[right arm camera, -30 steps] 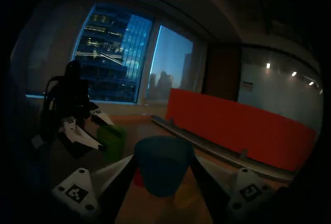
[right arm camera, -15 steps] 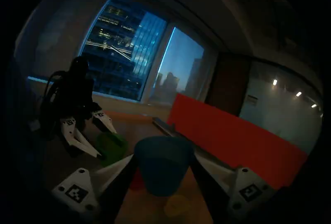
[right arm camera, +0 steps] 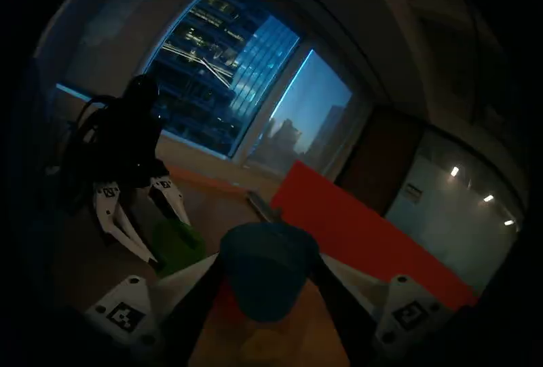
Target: Pour water
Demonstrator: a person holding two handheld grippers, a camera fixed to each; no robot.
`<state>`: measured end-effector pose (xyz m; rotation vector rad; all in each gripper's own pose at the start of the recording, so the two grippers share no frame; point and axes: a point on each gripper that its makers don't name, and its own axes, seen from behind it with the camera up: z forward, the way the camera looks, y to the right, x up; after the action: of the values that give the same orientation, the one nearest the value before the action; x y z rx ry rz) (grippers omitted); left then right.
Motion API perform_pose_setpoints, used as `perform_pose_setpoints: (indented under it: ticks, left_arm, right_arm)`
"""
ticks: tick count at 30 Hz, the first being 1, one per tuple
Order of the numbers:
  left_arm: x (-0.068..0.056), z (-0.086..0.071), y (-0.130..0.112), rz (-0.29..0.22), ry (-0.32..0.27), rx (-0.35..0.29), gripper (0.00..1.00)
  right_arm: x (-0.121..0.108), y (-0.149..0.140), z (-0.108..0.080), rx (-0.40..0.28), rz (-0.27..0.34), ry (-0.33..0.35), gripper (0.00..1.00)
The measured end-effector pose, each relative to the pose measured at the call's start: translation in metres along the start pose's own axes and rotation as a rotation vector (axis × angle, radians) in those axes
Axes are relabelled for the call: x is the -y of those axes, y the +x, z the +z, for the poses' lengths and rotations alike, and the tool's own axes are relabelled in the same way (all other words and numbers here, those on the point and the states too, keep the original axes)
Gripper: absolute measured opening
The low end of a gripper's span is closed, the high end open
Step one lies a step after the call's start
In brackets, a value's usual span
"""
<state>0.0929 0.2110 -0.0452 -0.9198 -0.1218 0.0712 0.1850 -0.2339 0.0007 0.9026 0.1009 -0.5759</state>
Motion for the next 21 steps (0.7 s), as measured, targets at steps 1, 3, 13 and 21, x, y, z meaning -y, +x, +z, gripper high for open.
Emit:
perform_pose_setpoints:
  ticks: [1,3,13,21]
  left_arm:
    - [0.000,0.000,0.000,-0.001,-0.001,-0.001,0.86]
    - [-0.001,0.001,0.001,-0.002,-0.004,-0.003,0.86]
    - [-0.007,0.005,0.001,-0.001,-0.017,-0.004,0.86]
    - [-0.011,0.008,0.002,0.000,-0.026,-0.004,0.86]
  right_arm:
    - [-0.001,0.001,0.001,0.000,-0.011,-0.001,0.91]
    - [-0.002,0.004,0.002,0.000,-0.034,-0.002,0.91]
    - [-0.013,0.013,0.010,0.007,-0.150,-0.016,0.91]
    - [-0.016,0.020,0.017,0.012,-0.246,-0.025,0.91]
